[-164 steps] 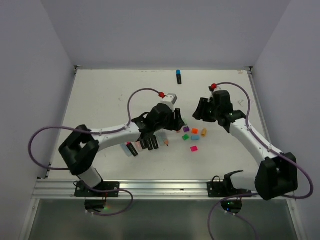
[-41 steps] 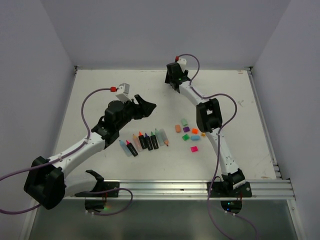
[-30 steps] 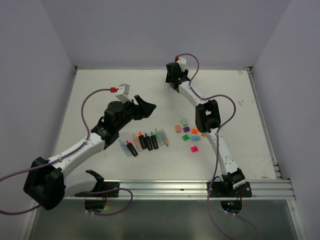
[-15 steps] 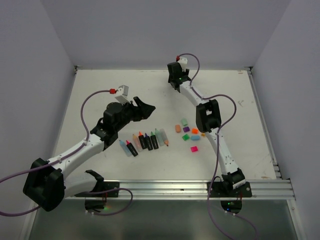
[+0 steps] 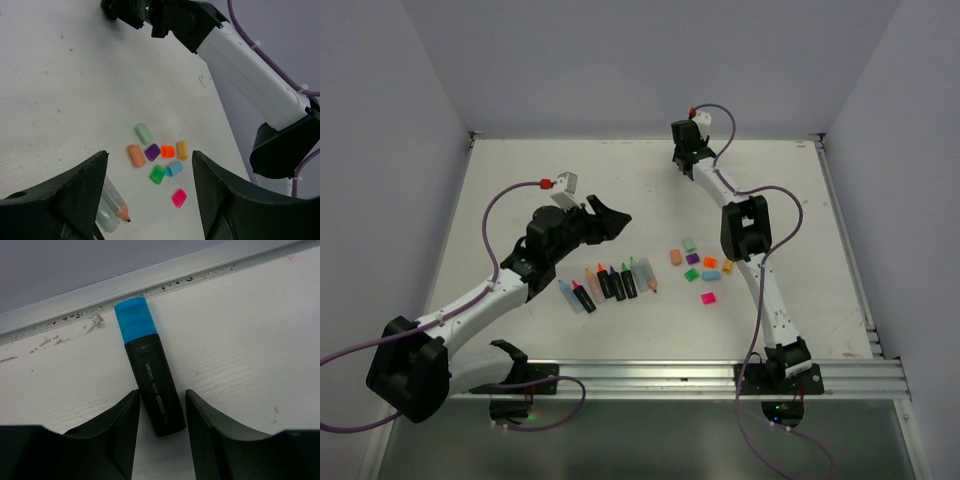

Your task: Open the pen caps

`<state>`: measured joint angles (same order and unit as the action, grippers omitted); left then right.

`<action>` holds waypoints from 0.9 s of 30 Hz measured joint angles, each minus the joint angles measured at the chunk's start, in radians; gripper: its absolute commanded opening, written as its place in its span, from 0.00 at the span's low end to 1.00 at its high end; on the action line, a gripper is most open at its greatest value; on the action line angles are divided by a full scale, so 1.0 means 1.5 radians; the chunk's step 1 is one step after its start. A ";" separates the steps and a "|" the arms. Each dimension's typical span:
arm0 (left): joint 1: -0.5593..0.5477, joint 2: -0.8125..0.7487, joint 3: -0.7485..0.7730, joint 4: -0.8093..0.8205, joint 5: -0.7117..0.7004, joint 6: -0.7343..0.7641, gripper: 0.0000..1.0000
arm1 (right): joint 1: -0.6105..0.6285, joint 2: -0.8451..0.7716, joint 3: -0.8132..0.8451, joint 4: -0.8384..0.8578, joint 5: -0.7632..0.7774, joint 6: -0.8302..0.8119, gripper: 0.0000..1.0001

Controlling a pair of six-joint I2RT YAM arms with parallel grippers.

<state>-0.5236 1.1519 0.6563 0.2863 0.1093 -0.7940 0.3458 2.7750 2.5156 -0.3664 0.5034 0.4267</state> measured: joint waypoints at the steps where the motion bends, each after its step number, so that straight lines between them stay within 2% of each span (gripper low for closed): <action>1: 0.000 0.000 0.000 0.001 0.001 0.000 0.71 | -0.001 -0.002 -0.003 0.001 -0.002 0.000 0.43; 4: 0.000 0.000 0.000 0.005 0.005 -0.001 0.71 | -0.004 -0.008 -0.015 0.004 -0.005 -0.002 0.35; 12: 0.001 0.000 0.000 0.013 0.011 -0.005 0.71 | -0.012 -0.027 -0.046 0.014 -0.040 -0.012 0.00; 20: 0.004 0.013 -0.002 0.025 0.018 -0.006 0.71 | -0.013 -0.081 -0.141 0.048 -0.065 -0.037 0.00; 27: 0.004 0.037 -0.002 0.027 0.037 -0.017 0.71 | -0.013 -0.243 -0.437 0.170 -0.093 -0.070 0.00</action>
<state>-0.5171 1.2072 0.6540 0.3275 0.1642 -0.8200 0.3264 2.4100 1.8606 -0.1120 0.3637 0.3210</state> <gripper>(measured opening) 0.712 0.321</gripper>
